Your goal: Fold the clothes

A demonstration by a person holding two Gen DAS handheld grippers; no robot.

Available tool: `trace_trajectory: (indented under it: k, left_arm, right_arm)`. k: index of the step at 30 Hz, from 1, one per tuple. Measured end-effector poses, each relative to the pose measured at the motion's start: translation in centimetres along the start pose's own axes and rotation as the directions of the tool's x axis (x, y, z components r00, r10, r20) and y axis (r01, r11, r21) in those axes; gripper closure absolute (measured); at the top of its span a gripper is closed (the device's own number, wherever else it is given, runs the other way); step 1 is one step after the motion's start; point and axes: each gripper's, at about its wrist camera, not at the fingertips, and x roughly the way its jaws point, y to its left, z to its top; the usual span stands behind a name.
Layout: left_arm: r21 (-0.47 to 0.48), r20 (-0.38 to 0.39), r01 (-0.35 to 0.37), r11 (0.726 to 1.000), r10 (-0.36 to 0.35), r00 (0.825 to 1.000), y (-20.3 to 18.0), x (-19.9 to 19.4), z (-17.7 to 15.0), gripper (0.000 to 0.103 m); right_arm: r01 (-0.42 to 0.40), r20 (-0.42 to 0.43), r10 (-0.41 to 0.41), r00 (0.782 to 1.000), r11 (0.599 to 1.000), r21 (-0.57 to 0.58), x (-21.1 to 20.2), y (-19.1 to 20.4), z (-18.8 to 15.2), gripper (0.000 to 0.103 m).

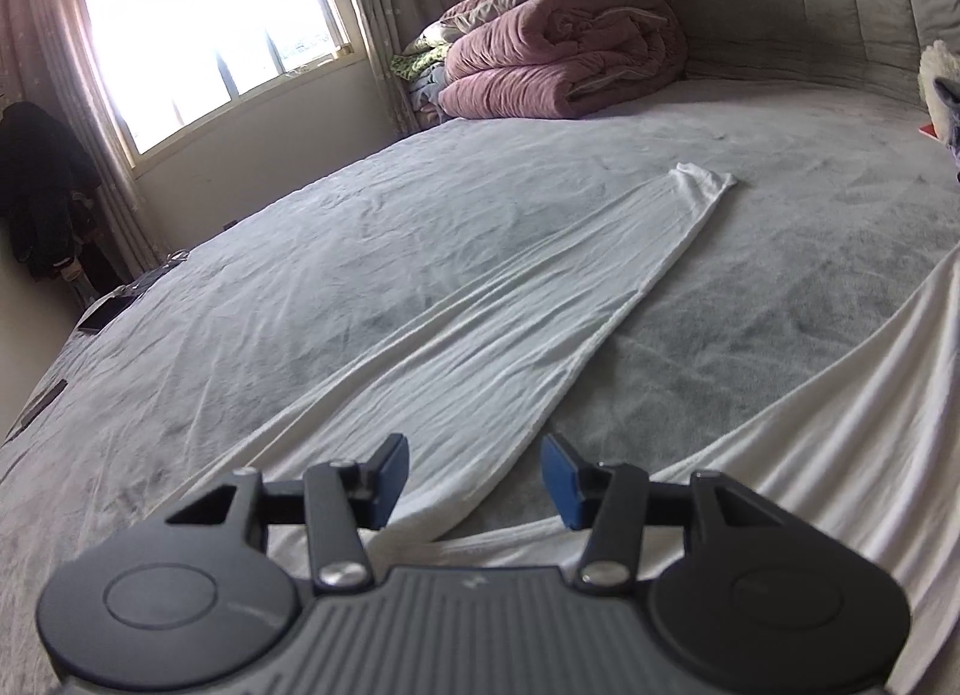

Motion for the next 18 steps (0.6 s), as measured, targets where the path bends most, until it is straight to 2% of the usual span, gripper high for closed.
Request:
trace_trajectory:
  k: [3,6,9,13,15,17,18]
  left_arm:
    - [-0.112,-0.002,-0.028,0.993,0.028,1.0,2.7,-1.5,-0.4,0.052]
    - [-0.282,-0.047,-0.076,0.956,0.065,0.997,6.2,-2.7,-1.7,0.052]
    - [-0.43,-0.122,-0.139,0.892,0.095,0.988,9.7,-3.5,-3.6,0.052]
    - [-0.543,-0.215,-0.23,0.808,0.131,0.968,13.2,-4.3,-6.6,0.052]
    - [-0.597,-0.252,-0.267,0.756,0.139,0.958,14.9,-4.6,-8.2,0.052]
    - [-0.649,-0.311,-0.322,0.689,0.146,0.939,16.7,-4.7,-10.0,0.052]
    - [-0.661,-0.339,-0.348,0.664,0.149,0.929,17.3,-4.7,-10.7,0.052]
  right_arm:
    - [-0.028,0.031,0.029,0.999,1.0,-0.003,-0.7,0.3,0.0,0.085]
    - [-0.065,0.043,0.066,0.997,0.998,-0.026,-1.1,1.1,0.0,0.085]
    - [-0.082,0.055,0.086,0.995,0.994,-0.07,-1.6,2.3,-0.2,0.084]
    - [-0.122,0.082,0.133,0.988,0.984,-0.13,-2.3,3.9,-0.3,0.084]
    - [-0.135,0.086,0.15,0.985,0.977,-0.164,-2.5,4.8,-0.4,0.084]
    - [-0.143,0.084,0.162,0.983,0.97,-0.196,-2.6,5.7,-0.6,0.084]
    - [-0.147,0.081,0.168,0.982,0.966,-0.214,-2.6,6.2,-0.6,0.084]
